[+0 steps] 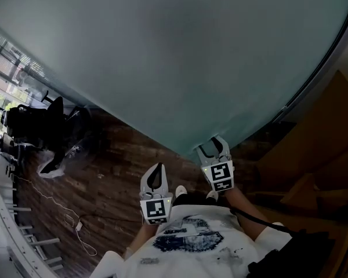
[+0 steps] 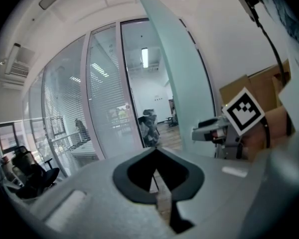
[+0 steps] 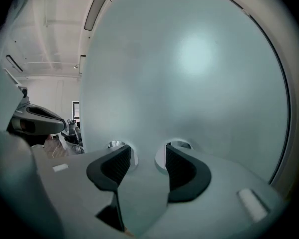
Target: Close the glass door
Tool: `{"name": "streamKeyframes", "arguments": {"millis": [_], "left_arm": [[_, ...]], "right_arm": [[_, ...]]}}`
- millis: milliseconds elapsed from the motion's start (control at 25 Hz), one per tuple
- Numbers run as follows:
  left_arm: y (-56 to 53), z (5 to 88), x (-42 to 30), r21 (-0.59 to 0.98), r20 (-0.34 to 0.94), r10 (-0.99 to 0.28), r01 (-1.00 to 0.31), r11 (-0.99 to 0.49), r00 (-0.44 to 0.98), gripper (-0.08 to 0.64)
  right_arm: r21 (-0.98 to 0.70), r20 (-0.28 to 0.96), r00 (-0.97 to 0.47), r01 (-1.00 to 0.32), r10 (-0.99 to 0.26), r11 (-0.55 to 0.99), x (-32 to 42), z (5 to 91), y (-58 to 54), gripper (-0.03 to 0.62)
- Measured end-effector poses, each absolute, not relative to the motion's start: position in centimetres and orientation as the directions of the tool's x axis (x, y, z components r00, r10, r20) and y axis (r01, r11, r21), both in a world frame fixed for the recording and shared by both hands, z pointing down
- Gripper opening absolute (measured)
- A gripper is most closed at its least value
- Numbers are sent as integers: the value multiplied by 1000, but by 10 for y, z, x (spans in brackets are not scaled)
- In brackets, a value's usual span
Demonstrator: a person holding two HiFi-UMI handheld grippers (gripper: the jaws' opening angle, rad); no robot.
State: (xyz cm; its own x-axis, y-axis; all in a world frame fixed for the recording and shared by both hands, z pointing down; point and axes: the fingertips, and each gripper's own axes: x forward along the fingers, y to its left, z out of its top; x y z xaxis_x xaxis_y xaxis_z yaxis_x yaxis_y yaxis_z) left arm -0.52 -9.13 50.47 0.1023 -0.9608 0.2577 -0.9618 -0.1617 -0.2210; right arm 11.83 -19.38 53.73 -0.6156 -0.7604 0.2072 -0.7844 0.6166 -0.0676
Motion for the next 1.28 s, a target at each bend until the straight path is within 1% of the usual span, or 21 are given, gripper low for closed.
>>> {"name": "streamKeyframes", "arguments": {"millis": [80,160,240,360,880,1280], "left_arm": [[-90,502,-1,-226,253,-961,-960,-168,109,2],[-94,500,5,-233,246,-962,-956,-179,120,2],[-110,502,10,-244,241,-963,-952,-185,125,2],[-137,511,10,-241,249,-960,-952,-187,126,2],[-234,522,-8,-175,236,-956,-961,-216,172,2],[-292,520,-53,-145,238,-953,-963,-227,189,2]], "right_arm": [[-61,211,-630,-771,-747,634,110,538,-192,218],[-42,213,-615,-782,-759,622,109,539,-195,219],[-25,212,-594,-797,-776,604,114,543,-210,167],[-36,226,-592,-799,-774,601,115,548,-230,158],[-39,230,-564,-820,-793,571,95,561,-287,155],[-33,258,-502,-858,-825,512,76,562,-354,156]]}}
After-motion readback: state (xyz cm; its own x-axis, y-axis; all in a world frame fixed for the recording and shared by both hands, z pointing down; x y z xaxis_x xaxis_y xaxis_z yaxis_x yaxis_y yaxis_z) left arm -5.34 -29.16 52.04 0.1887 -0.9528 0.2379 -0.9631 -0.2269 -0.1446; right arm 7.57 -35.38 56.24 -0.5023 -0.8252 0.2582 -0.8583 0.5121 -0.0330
